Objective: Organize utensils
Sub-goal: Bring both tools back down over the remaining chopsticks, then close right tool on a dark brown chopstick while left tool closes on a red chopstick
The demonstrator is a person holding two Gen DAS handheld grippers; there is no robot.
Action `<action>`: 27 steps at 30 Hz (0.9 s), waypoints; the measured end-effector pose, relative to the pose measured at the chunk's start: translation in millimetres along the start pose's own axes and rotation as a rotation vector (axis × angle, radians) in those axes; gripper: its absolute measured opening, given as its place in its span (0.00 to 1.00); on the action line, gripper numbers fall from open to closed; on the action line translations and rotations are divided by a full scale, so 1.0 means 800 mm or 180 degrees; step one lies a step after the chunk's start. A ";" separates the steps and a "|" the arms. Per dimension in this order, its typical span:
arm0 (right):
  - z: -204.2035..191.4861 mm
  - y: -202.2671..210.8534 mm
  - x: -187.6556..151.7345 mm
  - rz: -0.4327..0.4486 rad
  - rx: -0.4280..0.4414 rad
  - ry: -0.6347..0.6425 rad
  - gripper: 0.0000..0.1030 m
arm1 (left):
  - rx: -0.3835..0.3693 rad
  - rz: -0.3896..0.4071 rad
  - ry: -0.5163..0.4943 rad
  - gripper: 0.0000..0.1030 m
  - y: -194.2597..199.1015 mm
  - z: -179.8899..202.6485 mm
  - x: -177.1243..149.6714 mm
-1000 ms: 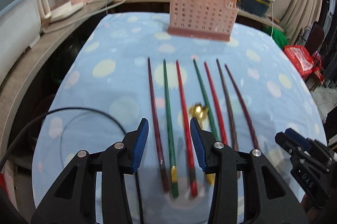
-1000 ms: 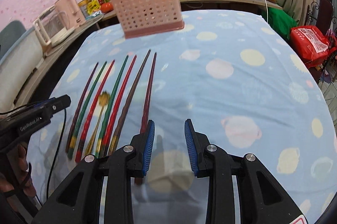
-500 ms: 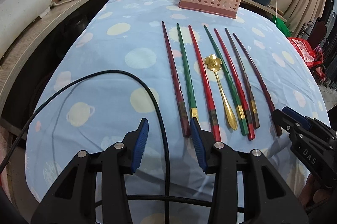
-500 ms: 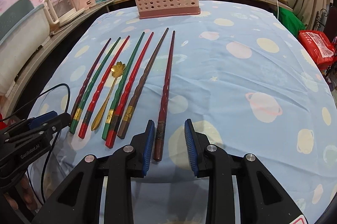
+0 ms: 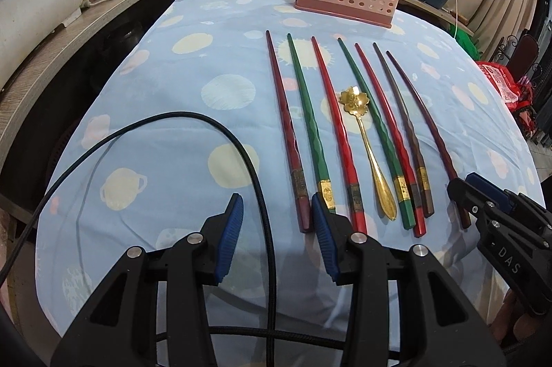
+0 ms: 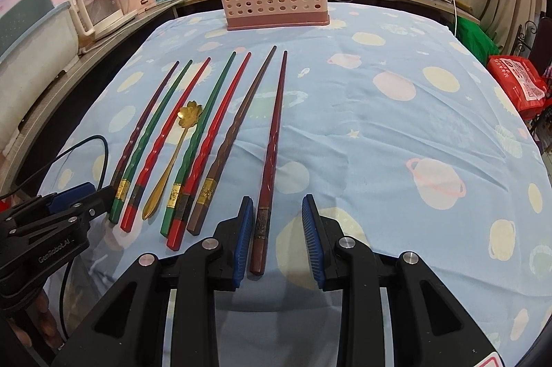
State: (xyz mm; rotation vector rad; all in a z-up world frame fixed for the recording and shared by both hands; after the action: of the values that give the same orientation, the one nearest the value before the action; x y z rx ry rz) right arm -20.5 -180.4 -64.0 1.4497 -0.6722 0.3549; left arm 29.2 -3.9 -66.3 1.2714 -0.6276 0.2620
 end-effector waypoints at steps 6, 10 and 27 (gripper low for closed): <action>-0.003 -0.003 0.002 0.0011 -0.0027 0.0032 0.28 | 0.0034 0.0027 -0.0049 0.36 -0.005 0.002 0.005; -0.002 -0.005 0.003 0.0029 -0.0047 0.0044 0.23 | -0.0033 0.0026 -0.0070 0.14 -0.006 0.003 0.008; 0.012 0.029 0.019 0.0222 0.0054 -0.0095 0.07 | -0.0211 0.0261 -0.0037 0.10 0.044 0.003 0.025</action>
State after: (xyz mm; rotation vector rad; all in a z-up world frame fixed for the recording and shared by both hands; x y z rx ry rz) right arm -24.7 -189.7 -36.4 1.4526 -0.7468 0.3945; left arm 26.7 0.8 -26.1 1.1858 -0.6938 0.2994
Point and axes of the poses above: each gripper's, at about its wrist camera, not at the fingertips, and y roughly against the way its jaws point, z to its right, x to its top, the point moved 2 cm from there along -y, roughly the way its jaws point, and after that the axes turned 6 degrees about -x, right-handed, at the moved point
